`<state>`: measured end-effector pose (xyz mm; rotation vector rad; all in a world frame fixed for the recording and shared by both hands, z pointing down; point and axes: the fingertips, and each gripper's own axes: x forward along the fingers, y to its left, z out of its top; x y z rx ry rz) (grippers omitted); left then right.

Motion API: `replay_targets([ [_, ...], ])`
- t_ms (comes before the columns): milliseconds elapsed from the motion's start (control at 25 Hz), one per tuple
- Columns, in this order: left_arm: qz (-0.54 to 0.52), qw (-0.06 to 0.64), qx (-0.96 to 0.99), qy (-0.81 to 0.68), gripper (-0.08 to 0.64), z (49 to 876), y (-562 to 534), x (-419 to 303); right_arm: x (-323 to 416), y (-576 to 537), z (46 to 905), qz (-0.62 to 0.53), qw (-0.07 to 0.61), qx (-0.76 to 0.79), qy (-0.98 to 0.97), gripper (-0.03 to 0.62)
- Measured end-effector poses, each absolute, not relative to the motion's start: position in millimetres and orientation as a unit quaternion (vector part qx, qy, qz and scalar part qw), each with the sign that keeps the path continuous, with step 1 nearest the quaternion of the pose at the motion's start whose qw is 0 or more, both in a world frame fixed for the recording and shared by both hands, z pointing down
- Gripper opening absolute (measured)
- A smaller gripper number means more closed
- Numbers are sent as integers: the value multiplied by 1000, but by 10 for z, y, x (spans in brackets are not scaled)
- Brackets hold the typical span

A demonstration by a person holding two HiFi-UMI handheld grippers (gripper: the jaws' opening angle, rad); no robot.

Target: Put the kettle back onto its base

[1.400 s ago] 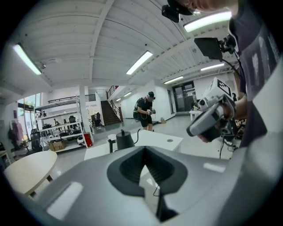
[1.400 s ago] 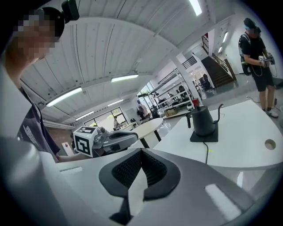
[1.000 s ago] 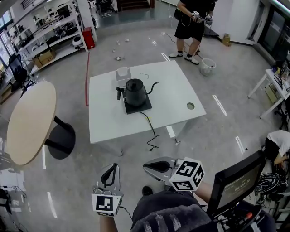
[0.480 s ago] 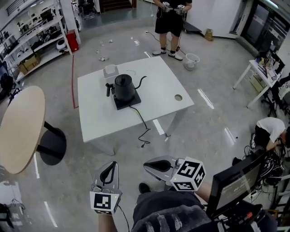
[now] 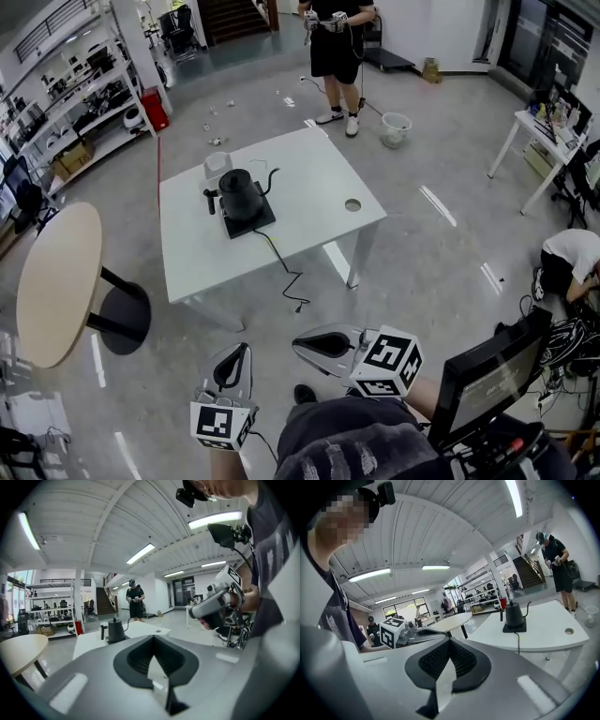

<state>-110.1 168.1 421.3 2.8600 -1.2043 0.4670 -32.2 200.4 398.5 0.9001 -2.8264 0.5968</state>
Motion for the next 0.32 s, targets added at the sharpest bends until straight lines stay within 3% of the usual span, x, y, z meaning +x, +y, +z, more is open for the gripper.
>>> replay_targets([
  [320, 159, 7, 920, -359, 2, 4271, 2239, 60, 911, 2521, 4073, 203, 41, 332, -920, 0],
])
